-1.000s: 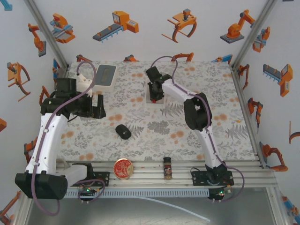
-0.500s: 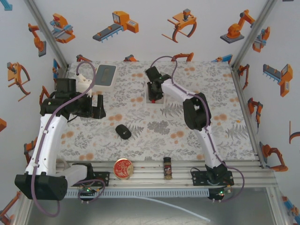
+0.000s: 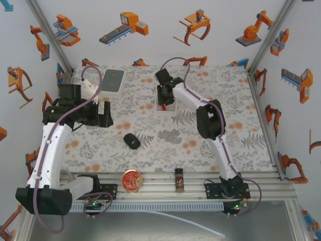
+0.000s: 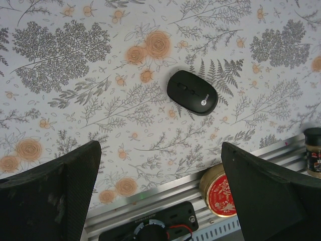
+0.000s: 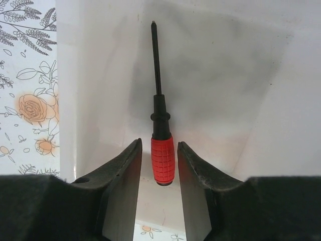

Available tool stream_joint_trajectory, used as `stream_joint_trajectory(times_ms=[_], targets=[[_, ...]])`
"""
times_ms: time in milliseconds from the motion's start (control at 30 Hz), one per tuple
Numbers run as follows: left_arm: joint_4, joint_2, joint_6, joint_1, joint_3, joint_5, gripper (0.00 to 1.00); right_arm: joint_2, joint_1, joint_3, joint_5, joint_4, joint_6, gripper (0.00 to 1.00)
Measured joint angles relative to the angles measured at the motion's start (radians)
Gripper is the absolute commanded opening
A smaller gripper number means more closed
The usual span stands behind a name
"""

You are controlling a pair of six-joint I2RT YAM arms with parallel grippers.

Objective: Put the screwdriver in the bin

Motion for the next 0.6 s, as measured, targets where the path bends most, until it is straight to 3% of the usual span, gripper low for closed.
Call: stream_joint_trajectory(times_ms=[267,600], targets=[[0.000,0.000,0.005,0.000,0.000,-0.005,0.97,-0.063,0.000,0.006,0.035,-0.042,-0.023,0.40],[0.000,0.030,0.035,0.000,0.012,-0.035,0.97,-0.329,0.000,-0.068,0.077,-0.024,-0.055,0.45]])
